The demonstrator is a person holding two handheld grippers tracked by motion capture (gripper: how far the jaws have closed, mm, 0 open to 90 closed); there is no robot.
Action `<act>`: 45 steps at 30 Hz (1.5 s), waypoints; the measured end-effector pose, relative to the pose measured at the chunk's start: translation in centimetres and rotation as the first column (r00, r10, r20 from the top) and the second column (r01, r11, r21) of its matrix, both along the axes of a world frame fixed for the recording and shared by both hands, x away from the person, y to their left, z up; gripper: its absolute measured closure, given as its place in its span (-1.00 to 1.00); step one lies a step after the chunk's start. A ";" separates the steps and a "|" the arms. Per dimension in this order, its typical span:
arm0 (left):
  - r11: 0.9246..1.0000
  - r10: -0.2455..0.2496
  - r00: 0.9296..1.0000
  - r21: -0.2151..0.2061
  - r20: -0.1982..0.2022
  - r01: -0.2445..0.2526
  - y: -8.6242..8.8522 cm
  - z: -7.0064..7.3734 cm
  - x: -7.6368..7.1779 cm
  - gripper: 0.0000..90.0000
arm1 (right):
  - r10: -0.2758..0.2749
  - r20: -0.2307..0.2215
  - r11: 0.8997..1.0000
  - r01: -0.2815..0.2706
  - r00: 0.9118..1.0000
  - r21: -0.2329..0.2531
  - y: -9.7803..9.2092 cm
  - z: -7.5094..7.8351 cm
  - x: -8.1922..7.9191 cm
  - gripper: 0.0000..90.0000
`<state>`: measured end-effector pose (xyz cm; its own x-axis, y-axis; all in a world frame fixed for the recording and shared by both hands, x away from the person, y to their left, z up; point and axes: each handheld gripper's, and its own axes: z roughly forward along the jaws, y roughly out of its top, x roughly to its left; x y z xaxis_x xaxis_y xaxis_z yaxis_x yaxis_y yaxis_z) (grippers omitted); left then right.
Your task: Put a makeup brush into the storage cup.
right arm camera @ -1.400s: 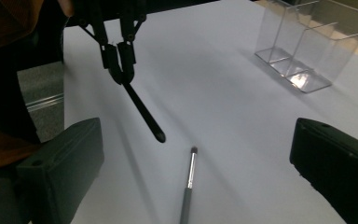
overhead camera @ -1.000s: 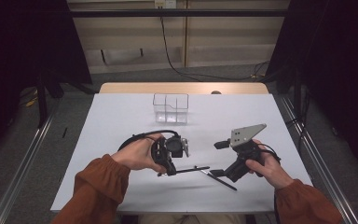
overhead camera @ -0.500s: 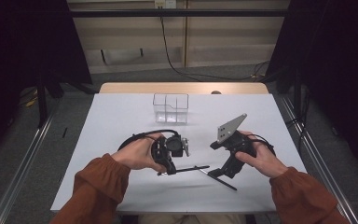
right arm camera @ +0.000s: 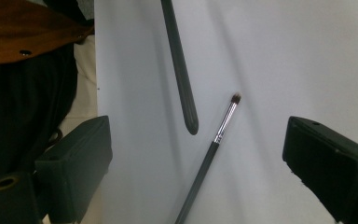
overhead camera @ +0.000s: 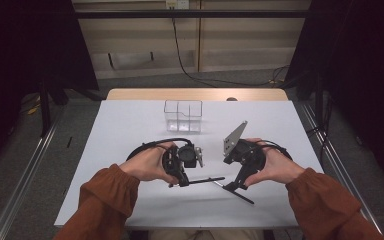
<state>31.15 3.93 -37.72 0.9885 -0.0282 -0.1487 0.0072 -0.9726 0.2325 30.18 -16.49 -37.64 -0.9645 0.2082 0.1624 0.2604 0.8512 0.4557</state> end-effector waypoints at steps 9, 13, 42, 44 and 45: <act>1.000 -0.008 1.000 0.014 0.002 0.008 -0.1 -0.2 0.0 0.87 | 0.040 -0.037 0.991 -0.044 0.999 -0.125 1.4 -0.9 0.6 -0.42; 1.000 -0.009 1.000 0.013 0.001 0.009 -0.1 -0.1 0.0 0.87 | 0.064 -0.048 0.989 -0.070 0.997 -0.132 1.9 -1.2 0.7 -0.22; 0.999 -0.030 0.999 0.017 0.010 0.030 -0.3 -0.4 0.1 0.87 | 0.114 -0.085 0.986 -0.123 0.990 -0.112 3.4 -2.0 1.0 0.76; 0.999 -0.028 1.000 0.016 0.008 0.027 -0.3 -0.4 0.1 0.87 | 0.113 -0.088 0.986 -0.123 0.990 -0.113 3.4 -1.9 1.0 0.80; 0.999 -0.028 1.000 0.016 0.005 0.028 -0.3 -0.4 0.1 0.87 | 0.115 -0.090 0.986 -0.125 0.989 -0.114 3.4 -1.9 0.9 0.81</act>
<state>31.22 3.60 -38.15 0.9881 -0.0535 -0.1439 -0.0213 -0.9760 0.2168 31.12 -13.10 -39.58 -0.9678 0.1148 0.2241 0.1863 0.9253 0.3304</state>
